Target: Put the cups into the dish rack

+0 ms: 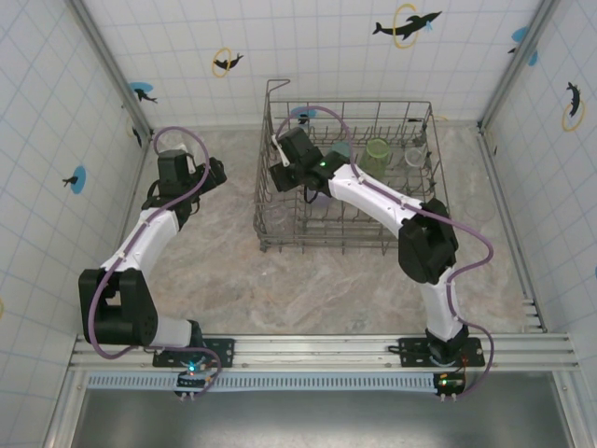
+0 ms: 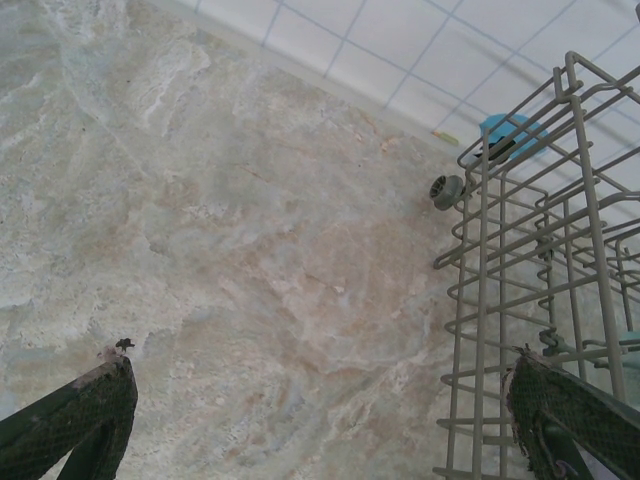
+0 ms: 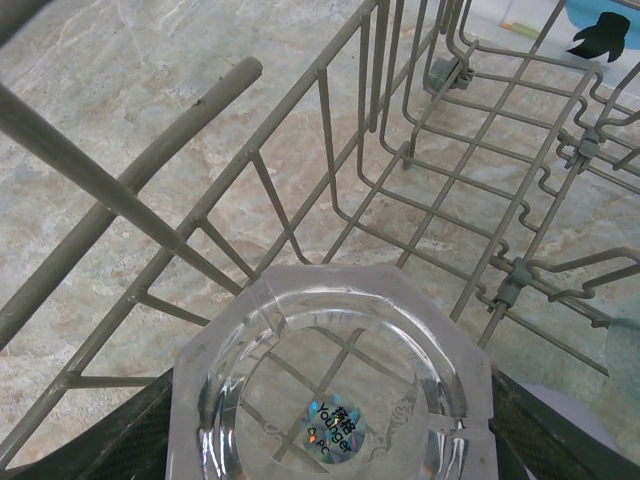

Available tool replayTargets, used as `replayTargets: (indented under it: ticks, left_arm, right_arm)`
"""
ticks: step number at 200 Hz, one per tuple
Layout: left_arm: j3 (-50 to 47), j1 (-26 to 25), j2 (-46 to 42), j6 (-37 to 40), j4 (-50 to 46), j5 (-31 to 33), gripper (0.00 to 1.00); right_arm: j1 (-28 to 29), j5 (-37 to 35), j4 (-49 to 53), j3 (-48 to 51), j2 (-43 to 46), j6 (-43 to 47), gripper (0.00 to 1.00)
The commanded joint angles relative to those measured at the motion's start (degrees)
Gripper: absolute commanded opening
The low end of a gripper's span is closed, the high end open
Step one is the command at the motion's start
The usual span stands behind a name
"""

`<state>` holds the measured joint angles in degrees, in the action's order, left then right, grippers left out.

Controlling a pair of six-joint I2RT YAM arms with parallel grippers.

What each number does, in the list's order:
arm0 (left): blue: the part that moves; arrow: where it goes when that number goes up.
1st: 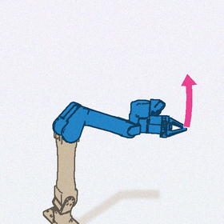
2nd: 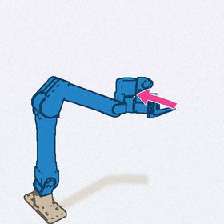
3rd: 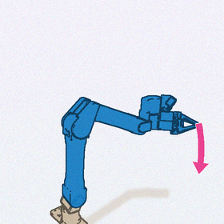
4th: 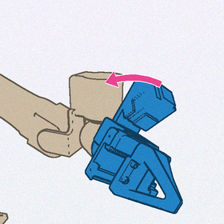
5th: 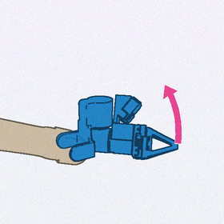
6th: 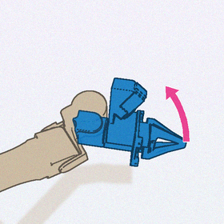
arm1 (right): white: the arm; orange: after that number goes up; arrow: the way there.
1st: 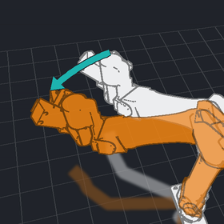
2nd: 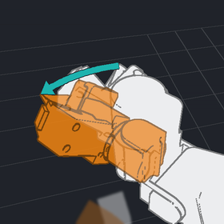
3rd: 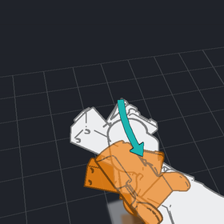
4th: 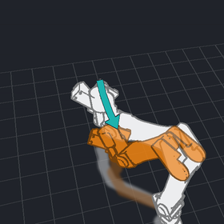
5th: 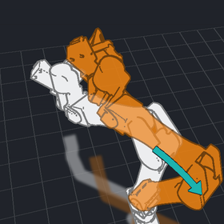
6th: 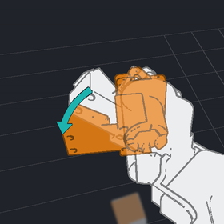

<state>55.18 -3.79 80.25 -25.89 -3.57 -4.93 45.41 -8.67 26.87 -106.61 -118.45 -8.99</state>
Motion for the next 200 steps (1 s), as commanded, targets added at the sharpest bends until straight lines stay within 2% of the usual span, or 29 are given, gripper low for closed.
replayTargets:
  ticks: [1,81,175,200]
  left_arm:
    - [0.28,0.36,-0.04,0.62,-0.92,-0.33,0.97]
    - [0.28,0.36,-0.53,0.16,-0.8,-0.9,0.97]
    - [0.35,0.37,-1.23,0.18,-0.98,-1.37,0.97]
    - [0.28,0.36,-1.41,0.28,-1.08,-1.12,0.97]
  right_arm:
    - [0.47,0.36,-1.37,-3.21,-1.09,-0.54,0.42]
    - [0.65,0.93,-1.03,-3.16,-3.09,-1.11,0.43]
    - [0.56,1.15,0.47,-4.91,-4.33,-0.85,0.86]
    - [0.61,1.72,0.93,-6.2,-4.09,-0.97,0.9]
